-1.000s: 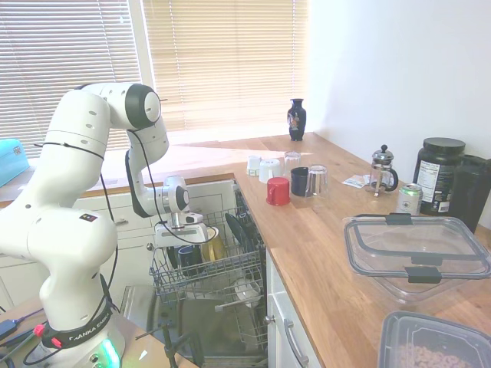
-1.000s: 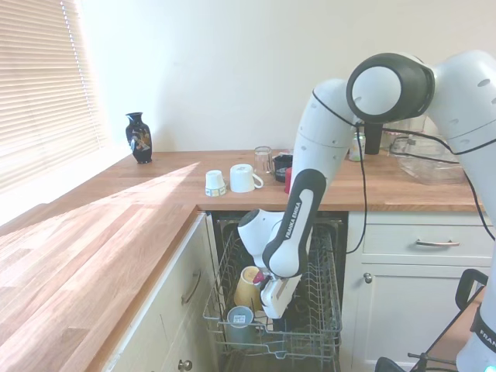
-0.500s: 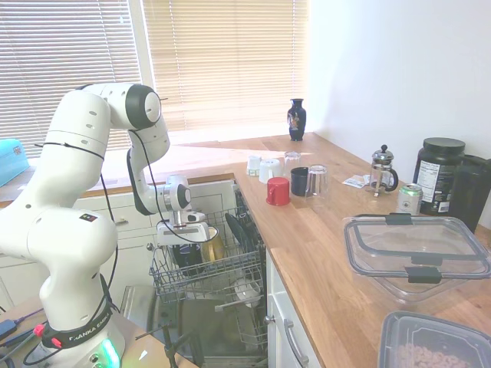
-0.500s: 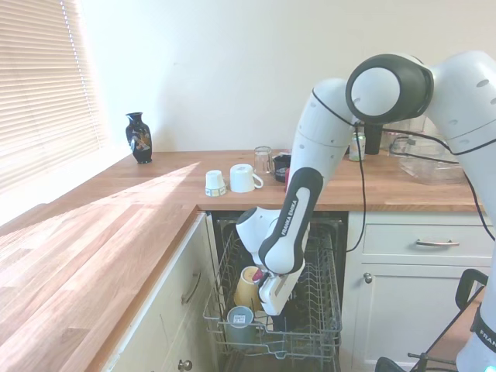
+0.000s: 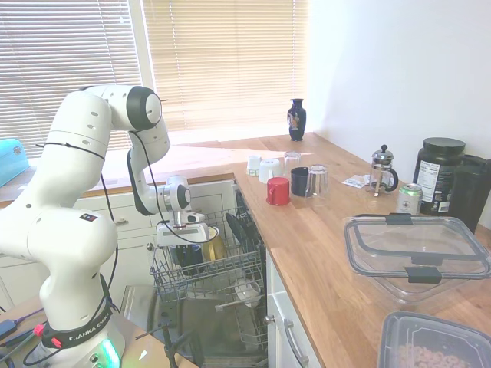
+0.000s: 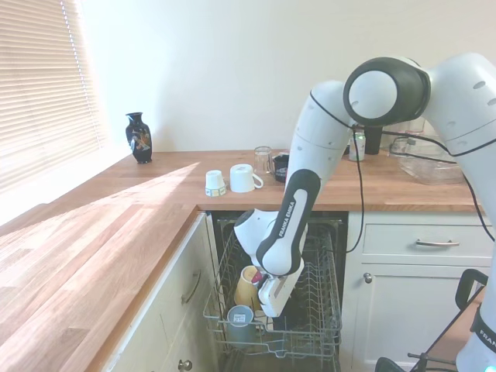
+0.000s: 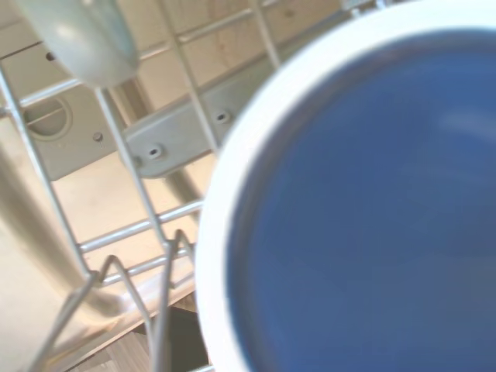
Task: Move a mug from dishwasher to table
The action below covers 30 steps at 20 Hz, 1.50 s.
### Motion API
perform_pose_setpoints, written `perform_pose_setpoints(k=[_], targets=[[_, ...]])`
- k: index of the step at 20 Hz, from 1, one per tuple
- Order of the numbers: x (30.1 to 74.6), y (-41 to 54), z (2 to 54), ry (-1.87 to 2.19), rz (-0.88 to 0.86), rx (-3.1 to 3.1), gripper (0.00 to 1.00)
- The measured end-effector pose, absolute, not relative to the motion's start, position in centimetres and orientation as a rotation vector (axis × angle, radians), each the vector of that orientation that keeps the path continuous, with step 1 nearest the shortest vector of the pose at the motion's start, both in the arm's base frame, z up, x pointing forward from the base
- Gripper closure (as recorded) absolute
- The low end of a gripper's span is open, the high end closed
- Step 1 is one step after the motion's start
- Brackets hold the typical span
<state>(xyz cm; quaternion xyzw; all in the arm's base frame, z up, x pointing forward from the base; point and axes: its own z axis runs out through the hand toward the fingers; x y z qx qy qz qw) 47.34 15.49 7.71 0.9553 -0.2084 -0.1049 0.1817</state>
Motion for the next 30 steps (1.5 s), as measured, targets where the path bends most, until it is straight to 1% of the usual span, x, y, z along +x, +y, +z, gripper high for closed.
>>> perform_pose_setpoints(k=[8, 13, 19, 30], targets=[[47.7, 15.4, 8.1, -0.607, -0.279, 2.71, 1.0], [47.3, 14.7, 9.7, -0.629, -0.243, 2.728, 1.0], [47.1, 14.2, 14.4, -0.672, -0.172, 2.764, 1.0], [47.6, 12.6, 24.7, -0.855, -0.022, 2.874, 1.0]])
